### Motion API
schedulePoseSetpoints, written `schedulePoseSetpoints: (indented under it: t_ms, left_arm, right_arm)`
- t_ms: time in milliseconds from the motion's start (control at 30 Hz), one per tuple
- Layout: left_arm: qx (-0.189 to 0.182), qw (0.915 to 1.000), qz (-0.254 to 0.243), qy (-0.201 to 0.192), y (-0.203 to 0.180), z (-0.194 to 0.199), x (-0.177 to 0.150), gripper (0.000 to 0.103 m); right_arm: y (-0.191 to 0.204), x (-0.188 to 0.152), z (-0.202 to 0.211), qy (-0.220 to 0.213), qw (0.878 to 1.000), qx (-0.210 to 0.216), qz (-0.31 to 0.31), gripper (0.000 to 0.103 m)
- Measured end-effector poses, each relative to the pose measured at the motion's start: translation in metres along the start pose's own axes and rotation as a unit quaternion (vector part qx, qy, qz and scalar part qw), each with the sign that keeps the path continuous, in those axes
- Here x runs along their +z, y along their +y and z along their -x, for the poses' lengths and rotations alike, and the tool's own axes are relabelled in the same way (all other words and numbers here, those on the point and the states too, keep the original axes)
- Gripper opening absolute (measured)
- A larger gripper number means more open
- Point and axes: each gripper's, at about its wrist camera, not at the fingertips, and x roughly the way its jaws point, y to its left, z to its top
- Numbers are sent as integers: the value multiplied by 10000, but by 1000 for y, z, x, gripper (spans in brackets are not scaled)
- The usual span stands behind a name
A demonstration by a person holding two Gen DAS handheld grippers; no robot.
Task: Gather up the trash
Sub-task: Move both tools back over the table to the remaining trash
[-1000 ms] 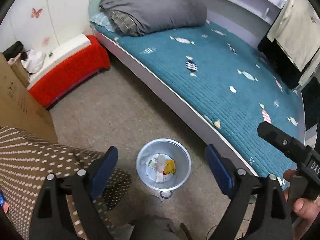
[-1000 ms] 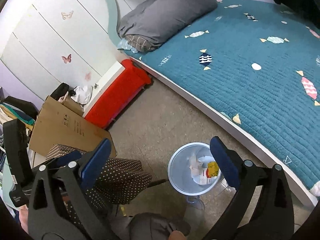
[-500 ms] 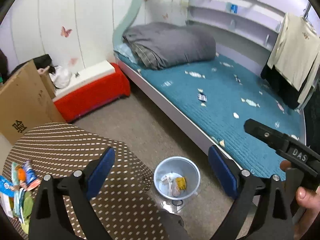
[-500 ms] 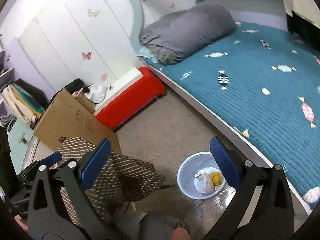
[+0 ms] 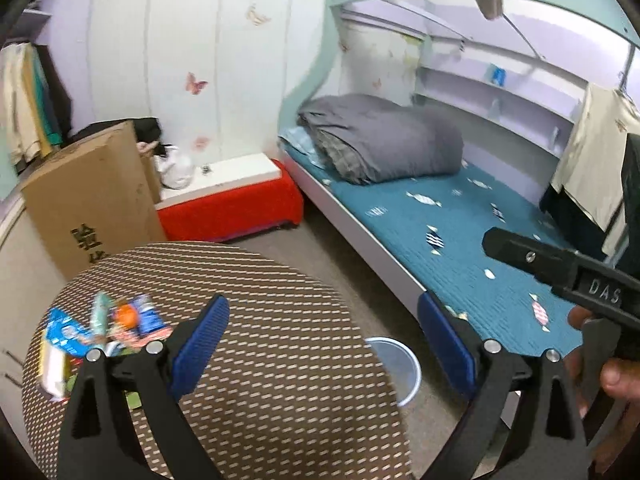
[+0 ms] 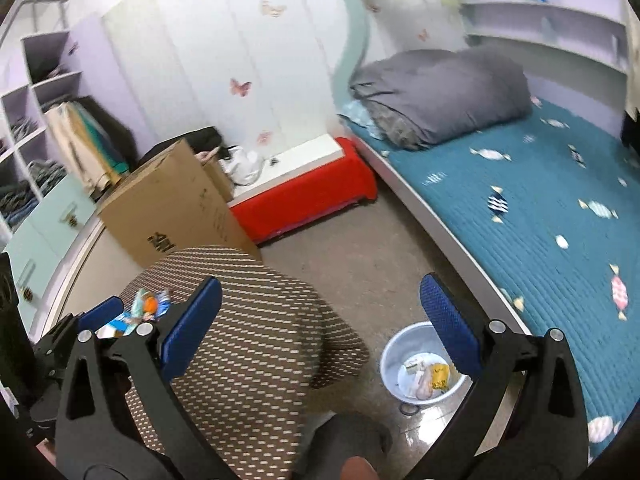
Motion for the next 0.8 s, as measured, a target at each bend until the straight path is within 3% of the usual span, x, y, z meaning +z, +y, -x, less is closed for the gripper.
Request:
schedulePoseSetpoints:
  t_ms: [400, 800]
  left_arm:
    - [826, 9928, 862, -127, 112, 48, -37, 93]
    - [1528, 9760, 1540, 156, 219, 50, -81, 93]
  right_arm:
    - [114, -7, -31, 423, 9912, 704, 1041, 97]
    - [197, -45, -114, 1188, 9687, 1071, 1896, 97]
